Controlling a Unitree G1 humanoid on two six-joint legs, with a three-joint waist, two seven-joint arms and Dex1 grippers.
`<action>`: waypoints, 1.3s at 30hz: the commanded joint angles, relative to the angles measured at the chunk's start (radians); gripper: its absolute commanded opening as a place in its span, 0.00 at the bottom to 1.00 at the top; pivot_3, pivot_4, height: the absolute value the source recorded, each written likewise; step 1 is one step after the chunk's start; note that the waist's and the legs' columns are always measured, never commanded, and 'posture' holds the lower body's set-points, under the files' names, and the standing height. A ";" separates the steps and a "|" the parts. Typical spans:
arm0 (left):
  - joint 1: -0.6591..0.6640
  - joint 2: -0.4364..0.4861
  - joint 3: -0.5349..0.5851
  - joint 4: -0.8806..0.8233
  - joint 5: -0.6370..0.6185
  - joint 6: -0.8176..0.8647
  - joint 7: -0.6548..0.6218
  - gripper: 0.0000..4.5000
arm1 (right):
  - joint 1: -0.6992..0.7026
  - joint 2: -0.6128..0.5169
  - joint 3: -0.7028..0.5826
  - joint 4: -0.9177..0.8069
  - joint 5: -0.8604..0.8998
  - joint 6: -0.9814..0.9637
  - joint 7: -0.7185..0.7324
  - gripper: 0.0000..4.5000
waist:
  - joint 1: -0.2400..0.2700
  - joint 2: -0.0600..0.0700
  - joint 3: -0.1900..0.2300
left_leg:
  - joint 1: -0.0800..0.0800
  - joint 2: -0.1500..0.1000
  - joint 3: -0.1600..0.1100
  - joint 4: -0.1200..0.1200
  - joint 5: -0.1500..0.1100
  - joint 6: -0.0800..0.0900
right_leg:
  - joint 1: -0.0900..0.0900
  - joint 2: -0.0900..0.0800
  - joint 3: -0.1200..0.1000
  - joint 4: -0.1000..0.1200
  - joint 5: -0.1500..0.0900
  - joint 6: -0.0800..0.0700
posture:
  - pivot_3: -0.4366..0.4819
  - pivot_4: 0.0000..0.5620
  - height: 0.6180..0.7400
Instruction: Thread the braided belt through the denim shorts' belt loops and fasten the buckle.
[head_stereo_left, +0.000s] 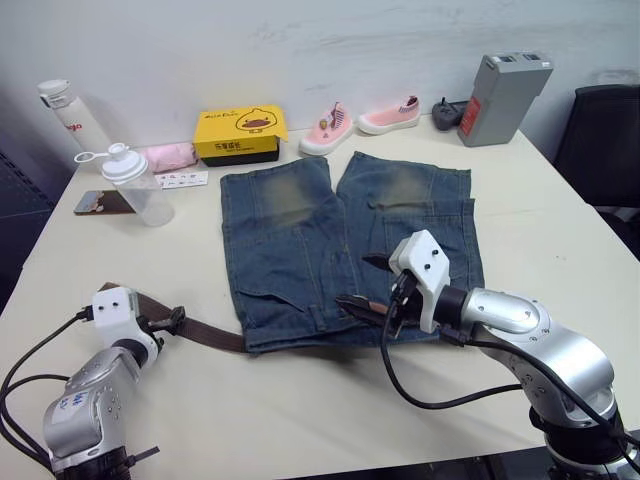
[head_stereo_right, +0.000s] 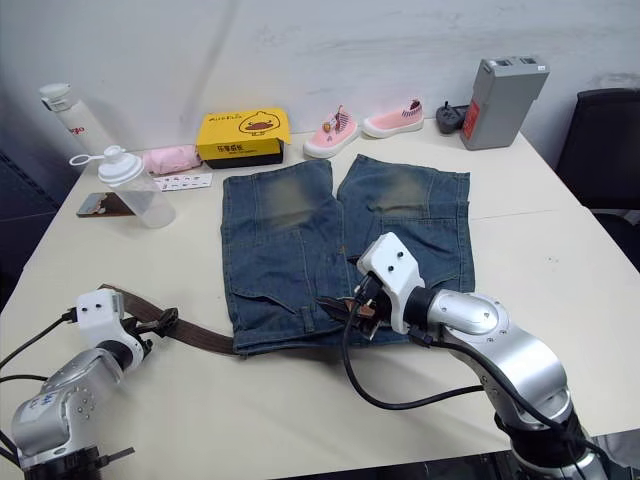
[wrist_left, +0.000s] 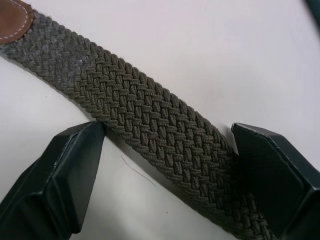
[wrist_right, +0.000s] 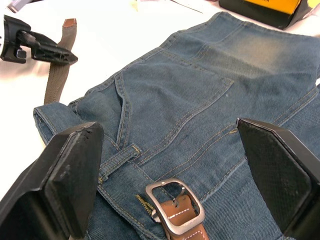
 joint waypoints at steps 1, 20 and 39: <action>0.050 -0.043 0.080 -0.044 -0.109 0.026 -0.025 0.99 | -0.002 -0.004 -0.001 -0.036 0.007 -0.003 -0.003 1.00 | -0.001 -0.004 0.001 | 0.000 0.000 0.000 0.000 0.000 0.000 | -0.001 0.000 0.000 -0.001 0.000 0.000 | 0.48 0.27 1.00; 0.119 0.016 0.040 -0.152 -0.257 0.155 0.049 0.99 | -0.015 0.012 0.025 -0.011 -0.001 -0.032 0.004 1.00 | 0.009 -0.007 0.002 | -0.003 0.007 -0.002 0.005 -0.007 0.000 | -0.004 0.008 -0.001 -0.006 -0.001 -0.005 | 0.48 0.27 1.00; -0.035 0.135 -0.285 -0.013 0.005 0.345 0.186 0.83 | -0.003 0.010 -0.006 -0.046 0.011 -0.013 -0.033 1.00 | 0.017 0.001 0.001 | -0.002 0.007 -0.002 0.007 -0.006 -0.003 | -0.003 0.008 0.000 -0.003 0.001 -0.005 | 0.48 0.27 1.00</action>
